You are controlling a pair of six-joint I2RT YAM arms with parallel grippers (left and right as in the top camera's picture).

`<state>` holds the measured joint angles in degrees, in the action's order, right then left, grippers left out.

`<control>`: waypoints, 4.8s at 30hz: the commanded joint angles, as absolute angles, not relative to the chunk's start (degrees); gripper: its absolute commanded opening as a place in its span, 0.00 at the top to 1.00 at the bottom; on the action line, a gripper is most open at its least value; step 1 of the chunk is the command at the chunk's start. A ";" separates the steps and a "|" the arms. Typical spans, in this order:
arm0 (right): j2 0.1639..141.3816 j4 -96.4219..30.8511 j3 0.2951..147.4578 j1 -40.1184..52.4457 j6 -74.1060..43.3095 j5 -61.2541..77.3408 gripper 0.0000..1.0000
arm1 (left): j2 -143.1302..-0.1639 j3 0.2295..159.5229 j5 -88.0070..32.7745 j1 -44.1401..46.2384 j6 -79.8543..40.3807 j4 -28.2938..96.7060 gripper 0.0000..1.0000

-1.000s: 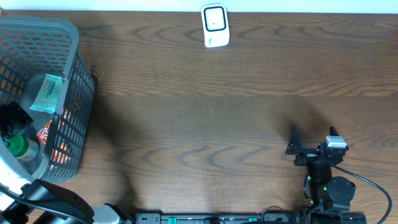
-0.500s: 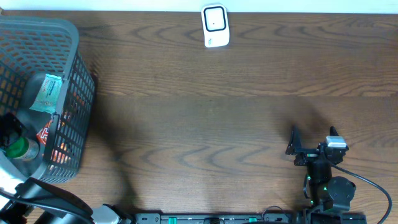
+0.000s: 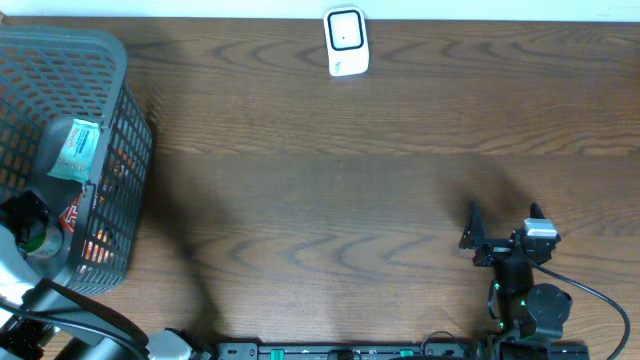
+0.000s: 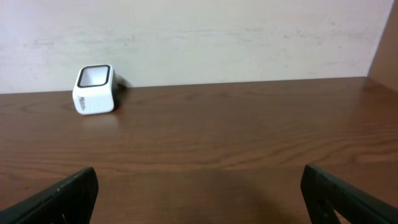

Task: Scan the item barcode
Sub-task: 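Grasp the green-capped bottle in the basket with the left gripper, then carry the bottle toward the scanner and set it on the table, then return the left gripper into the basket above the red TOP bar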

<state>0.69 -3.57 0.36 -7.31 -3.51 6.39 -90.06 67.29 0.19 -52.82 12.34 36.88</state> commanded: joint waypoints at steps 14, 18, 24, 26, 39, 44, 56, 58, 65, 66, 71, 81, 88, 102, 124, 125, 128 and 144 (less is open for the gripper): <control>0.38 -3.75 0.32 -6.70 -4.23 6.31 0.01 | -99.55 66.26 -1.06 -53.01 11.51 33.28 0.02; 0.38 -3.75 0.32 -6.70 -4.21 6.28 0.01 | -100.88 66.26 -1.06 -53.01 10.52 32.34 0.02; 0.38 -3.75 0.32 -6.70 -4.23 6.28 0.01 | -101.69 66.26 -1.08 -53.01 9.08 31.99 0.02; 0.38 -3.75 0.32 -6.70 -4.21 6.28 0.01 | -102.21 66.26 -1.08 -53.01 7.55 32.01 0.01; 0.38 -3.75 0.32 -6.70 -4.23 6.28 0.01 | -102.26 66.85 -1.06 -53.01 5.23 32.69 0.30; 0.38 -3.75 0.32 -6.70 -4.21 6.31 0.01 | -97.32 70.19 -1.08 -52.95 4.73 34.46 0.33; 0.38 -3.75 0.32 -6.70 -4.23 6.28 0.01 | -74.46 71.26 -22.39 -52.95 -7.31 30.83 0.33; 0.38 -3.73 0.32 -6.70 -4.23 6.28 0.01 | -71.59 71.24 -32.91 -52.77 -10.70 27.42 0.33; 0.38 -3.75 0.32 -6.70 -4.23 6.31 0.01 | -65.14 71.24 -58.67 -43.90 -21.02 8.69 0.32; 0.38 -3.75 0.32 -6.70 -4.23 6.31 0.01 | -64.82 71.24 -58.74 -40.88 -22.00 7.77 0.32; 0.38 -3.75 0.32 -6.70 -4.23 6.31 0.01 | -66.32 70.96 -57.30 -23.03 -22.15 7.40 0.32; 0.38 -3.75 0.32 -6.70 -4.21 6.28 0.01 | -84.55 70.46 -44.88 10.39 -17.61 8.03 0.32; 0.43 -3.75 0.32 -6.70 -4.23 6.31 0.01 | -98.67 70.46 -34.81 20.25 -9.78 13.82 0.32; 0.43 -3.75 0.32 -6.70 -4.23 6.28 0.01 | -102.26 70.46 -11.11 26.44 24.93 27.66 0.26; 0.43 -3.75 0.32 -6.70 -4.21 6.31 0.01 | -102.10 70.43 -10.87 26.44 28.45 27.05 0.05; 0.43 -3.75 0.32 -6.70 -4.23 6.31 0.01 | -101.69 70.59 -10.87 26.44 27.42 26.57 0.04; 0.43 -3.75 0.32 -6.70 -4.21 6.28 0.01 | -99.33 72.05 -10.87 26.44 24.53 25.89 0.00; 0.43 -3.75 0.32 -6.70 -4.23 6.31 0.01 | -77.58 97.27 5.13 -0.80 -19.84 37.30 0.02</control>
<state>0.69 -3.57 0.36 -7.31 -3.51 6.39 -79.20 94.11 -0.82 7.49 -2.20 34.54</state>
